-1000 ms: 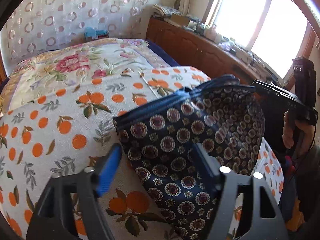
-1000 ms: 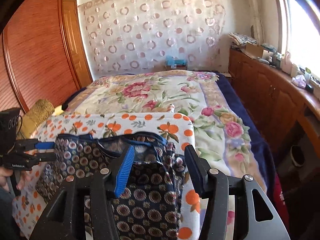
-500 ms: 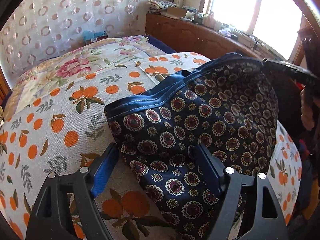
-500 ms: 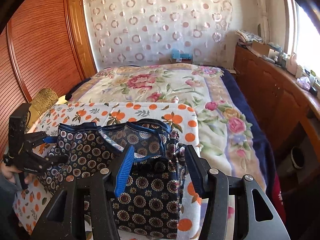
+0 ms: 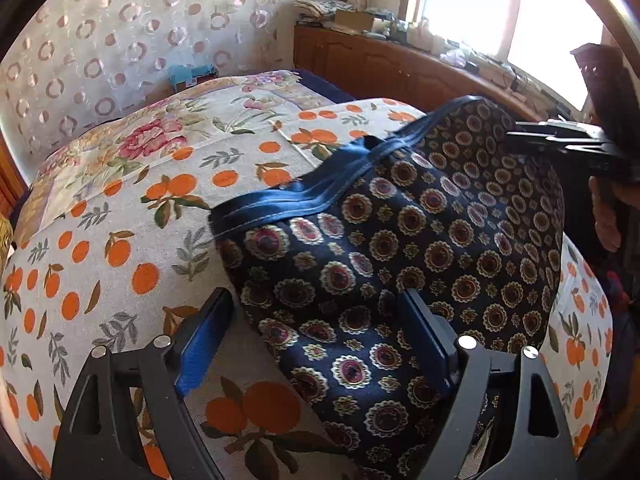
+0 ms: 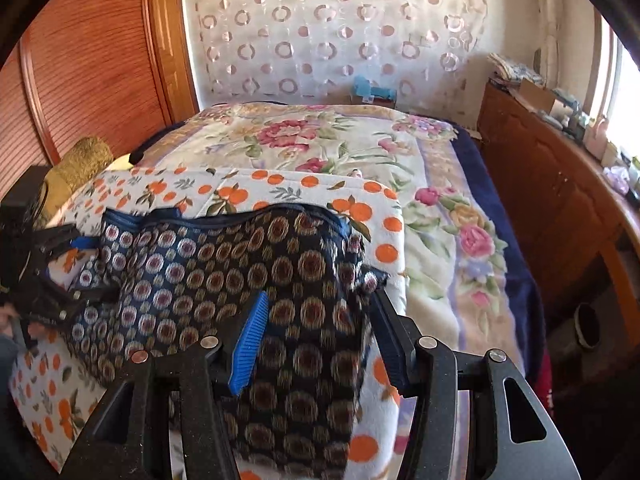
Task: Fold small clothes
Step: 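Press the folded navy shirt flat with both grippers open, then grasp the folded navy shirt with both grippers and lift it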
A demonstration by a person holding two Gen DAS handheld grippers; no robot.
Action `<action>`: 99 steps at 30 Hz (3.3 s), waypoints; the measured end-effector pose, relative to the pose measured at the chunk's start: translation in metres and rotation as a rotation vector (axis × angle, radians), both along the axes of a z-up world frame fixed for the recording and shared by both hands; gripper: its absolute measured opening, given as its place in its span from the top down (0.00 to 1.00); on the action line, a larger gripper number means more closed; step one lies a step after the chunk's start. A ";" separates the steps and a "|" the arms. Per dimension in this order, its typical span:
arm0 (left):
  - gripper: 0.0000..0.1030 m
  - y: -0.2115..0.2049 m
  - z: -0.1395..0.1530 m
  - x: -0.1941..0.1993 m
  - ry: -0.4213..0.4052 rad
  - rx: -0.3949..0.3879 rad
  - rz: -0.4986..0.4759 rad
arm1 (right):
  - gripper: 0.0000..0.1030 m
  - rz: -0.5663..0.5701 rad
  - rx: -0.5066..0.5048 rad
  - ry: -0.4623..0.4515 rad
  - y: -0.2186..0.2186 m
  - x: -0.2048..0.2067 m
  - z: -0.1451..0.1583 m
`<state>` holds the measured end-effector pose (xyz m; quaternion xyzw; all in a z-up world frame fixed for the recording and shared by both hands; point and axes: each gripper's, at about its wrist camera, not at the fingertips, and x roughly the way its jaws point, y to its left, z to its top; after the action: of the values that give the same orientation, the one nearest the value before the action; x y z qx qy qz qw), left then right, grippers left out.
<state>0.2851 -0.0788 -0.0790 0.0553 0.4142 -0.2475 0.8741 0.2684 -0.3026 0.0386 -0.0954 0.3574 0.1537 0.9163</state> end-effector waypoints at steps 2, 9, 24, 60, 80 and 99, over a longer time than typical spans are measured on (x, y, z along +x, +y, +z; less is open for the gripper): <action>0.32 0.009 0.002 0.003 0.003 -0.060 0.007 | 0.62 -0.004 0.015 0.011 0.000 0.012 -0.001; 0.42 0.032 0.000 0.017 0.057 -0.147 0.073 | 0.93 -0.031 -0.002 -0.023 0.000 0.017 -0.012; 0.95 0.020 0.031 0.042 0.022 -0.149 0.040 | 0.93 -0.032 0.022 0.003 -0.004 0.016 -0.028; 0.28 0.018 -0.002 -0.011 0.061 -0.036 0.052 | 0.96 -0.073 0.046 0.044 -0.048 -0.075 -0.035; 0.28 0.020 0.001 0.021 0.143 -0.119 0.112 | 0.39 -0.088 0.113 0.148 -0.020 0.024 -0.048; 0.93 0.025 0.001 0.023 0.224 -0.249 0.112 | 0.87 -0.012 0.161 0.136 -0.024 0.016 -0.044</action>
<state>0.3080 -0.0542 -0.0784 -0.1046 0.4777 -0.2526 0.8349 0.2846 -0.3262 -0.0055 -0.0087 0.4058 0.1824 0.8956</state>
